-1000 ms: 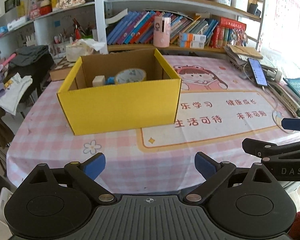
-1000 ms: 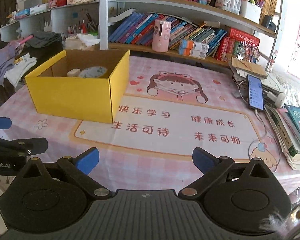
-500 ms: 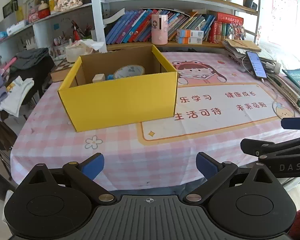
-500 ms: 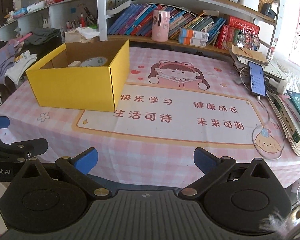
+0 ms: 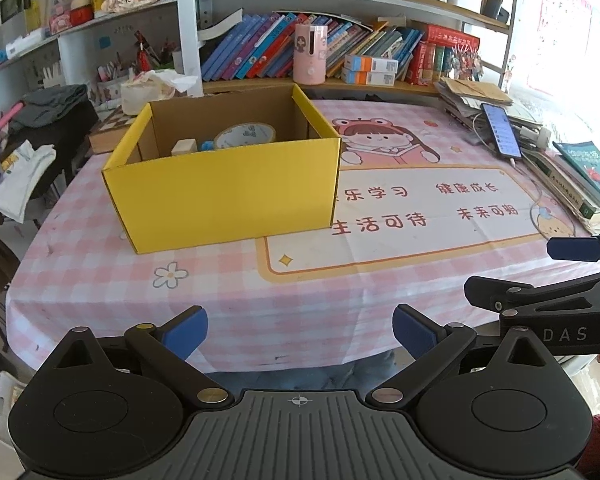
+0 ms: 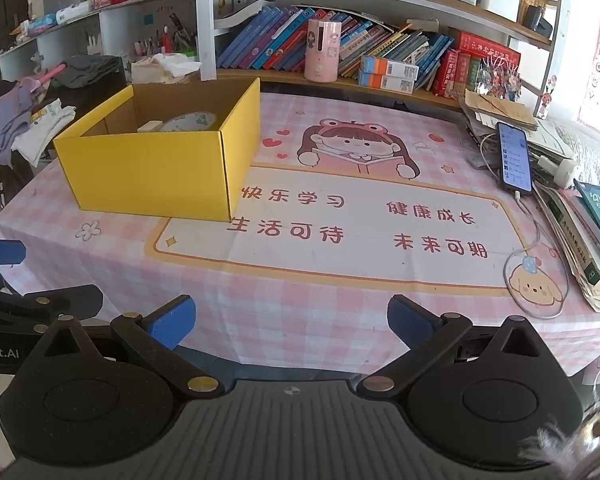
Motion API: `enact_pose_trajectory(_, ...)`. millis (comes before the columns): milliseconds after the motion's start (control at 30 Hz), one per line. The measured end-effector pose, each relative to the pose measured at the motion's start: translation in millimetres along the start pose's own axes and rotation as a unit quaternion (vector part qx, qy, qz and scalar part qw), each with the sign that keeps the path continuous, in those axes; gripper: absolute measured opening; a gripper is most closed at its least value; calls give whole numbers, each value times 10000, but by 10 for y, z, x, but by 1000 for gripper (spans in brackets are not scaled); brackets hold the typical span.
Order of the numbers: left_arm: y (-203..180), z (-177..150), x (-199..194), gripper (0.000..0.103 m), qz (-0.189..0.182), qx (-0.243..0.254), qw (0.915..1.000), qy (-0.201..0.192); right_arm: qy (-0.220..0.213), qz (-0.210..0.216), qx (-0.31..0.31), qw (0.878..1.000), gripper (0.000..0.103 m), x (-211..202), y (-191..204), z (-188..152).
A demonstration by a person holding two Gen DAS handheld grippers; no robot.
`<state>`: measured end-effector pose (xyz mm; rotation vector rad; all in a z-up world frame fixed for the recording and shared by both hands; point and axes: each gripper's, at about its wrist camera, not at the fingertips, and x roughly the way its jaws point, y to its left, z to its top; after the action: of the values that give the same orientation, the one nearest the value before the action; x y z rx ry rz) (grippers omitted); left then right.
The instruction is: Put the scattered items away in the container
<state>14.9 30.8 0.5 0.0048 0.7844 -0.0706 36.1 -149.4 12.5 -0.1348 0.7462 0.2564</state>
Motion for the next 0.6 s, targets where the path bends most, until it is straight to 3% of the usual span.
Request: enact_pose_trajectory(600,26,53,45,100,-67,-125,9999,3,-25,-30,30,10000,103,5,-24,29)
